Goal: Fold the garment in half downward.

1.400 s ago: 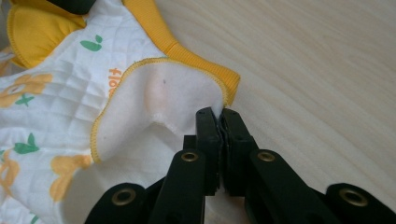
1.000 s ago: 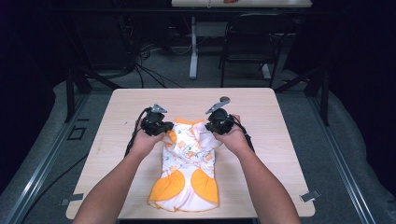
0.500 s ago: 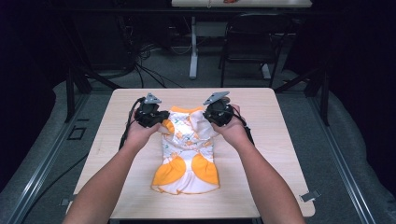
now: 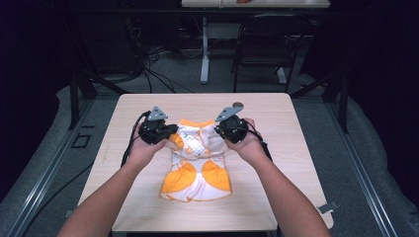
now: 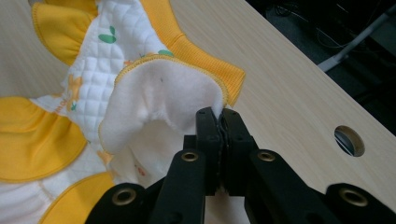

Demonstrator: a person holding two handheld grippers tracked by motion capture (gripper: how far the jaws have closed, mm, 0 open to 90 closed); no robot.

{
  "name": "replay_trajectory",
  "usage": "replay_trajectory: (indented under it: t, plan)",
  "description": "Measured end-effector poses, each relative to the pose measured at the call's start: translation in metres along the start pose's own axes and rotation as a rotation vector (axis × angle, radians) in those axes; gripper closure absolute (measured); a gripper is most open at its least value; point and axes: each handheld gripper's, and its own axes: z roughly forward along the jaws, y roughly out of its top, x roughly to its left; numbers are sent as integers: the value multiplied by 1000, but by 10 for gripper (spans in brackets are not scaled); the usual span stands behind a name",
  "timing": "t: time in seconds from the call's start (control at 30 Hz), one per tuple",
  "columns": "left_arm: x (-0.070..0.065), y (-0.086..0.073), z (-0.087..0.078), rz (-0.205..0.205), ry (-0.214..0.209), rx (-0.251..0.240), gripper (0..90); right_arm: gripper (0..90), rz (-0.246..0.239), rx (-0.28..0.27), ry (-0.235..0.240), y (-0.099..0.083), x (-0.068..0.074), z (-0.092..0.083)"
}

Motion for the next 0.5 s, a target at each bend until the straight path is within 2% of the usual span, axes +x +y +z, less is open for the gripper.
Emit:
replay_trajectory:
  t: [0.2,0.27,0.37,0.43,0.5]
  plan:
    - [-9,-18,-6,7,-35,-7,852,871,-16,1,27,-13,9,-6]
    - [-10,-23,-7,5,-43,-4,851,872,-3,-1,43,-17,13,-7]
    - [-13,-30,-6,16,-52,10,851,872,-30,18,52,-23,21,-7]
    - [-15,-35,-6,14,-61,16,851,872,-13,13,62,-27,25,-6]
    - [-17,-40,-6,17,-68,23,851,871,-28,28,69,-31,29,-5]
